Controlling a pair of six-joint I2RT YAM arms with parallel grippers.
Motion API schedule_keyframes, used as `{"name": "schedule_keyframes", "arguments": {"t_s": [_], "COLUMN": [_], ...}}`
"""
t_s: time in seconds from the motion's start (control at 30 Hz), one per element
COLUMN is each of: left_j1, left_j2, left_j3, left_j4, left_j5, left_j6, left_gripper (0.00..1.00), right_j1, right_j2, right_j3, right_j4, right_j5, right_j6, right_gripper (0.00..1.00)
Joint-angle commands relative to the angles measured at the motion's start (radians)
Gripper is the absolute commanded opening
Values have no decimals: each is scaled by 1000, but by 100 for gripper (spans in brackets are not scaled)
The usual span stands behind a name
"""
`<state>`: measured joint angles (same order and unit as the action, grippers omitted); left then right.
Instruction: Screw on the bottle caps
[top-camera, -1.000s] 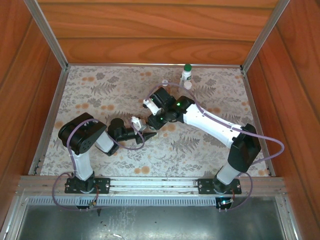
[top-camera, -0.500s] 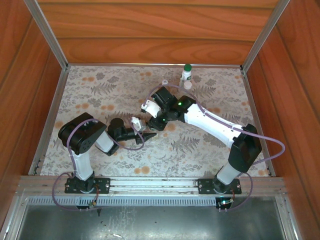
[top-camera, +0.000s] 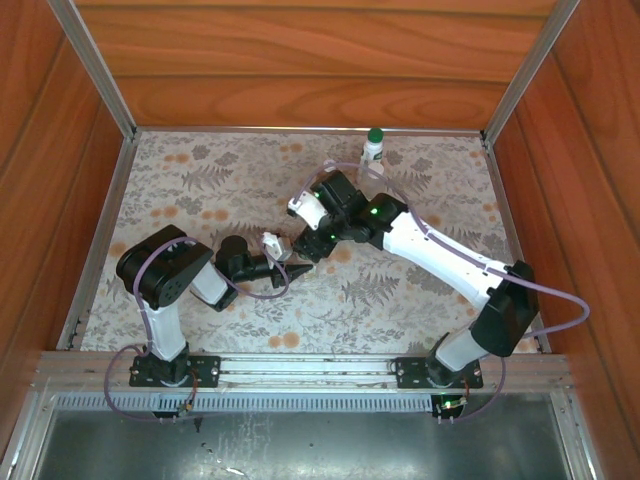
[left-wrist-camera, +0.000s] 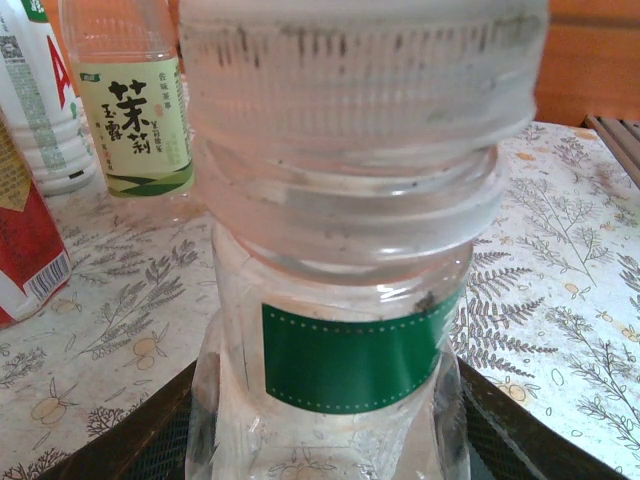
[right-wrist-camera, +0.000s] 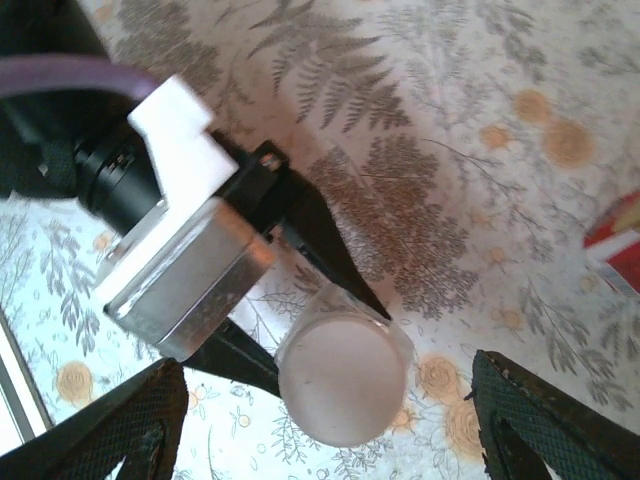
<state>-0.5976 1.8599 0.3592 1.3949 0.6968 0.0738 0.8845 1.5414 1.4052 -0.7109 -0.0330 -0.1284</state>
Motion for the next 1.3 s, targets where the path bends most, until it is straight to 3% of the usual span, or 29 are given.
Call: {"name": "schedule_keyframes", "arguments": {"t_s": [0.0,0.13,0.27,0.47,0.77,1.1,1.27], "left_j1": [6,8,8,8,8,8,9], "left_j2": [5,5,4,8,10,11,8], "left_j3": [1,2,1,2,3,3,-1], "left_j4": [-54,-55,-54,-58,-60,-61,-62], "left_j5": [7,8,9,9,11,11,9], "left_j6": [-6,-7,-6,-5,-8,-5,-5], "left_gripper": [53,53,53,53,53,53,53], "right_j1": [9,15,32,44,45,46,46], "right_j2": [41,112,195,284,310,335,347], "right_j3": [94,212,290,400,412,435,438], "right_j4": [-108,-285,-371,-476,-489,-474,-479], "right_j5": [94,134,138,150,122,102,101], "right_j6": [198,401,463,485,477,457,448], "right_gripper": [76,70,65,64,52,56,52]}}
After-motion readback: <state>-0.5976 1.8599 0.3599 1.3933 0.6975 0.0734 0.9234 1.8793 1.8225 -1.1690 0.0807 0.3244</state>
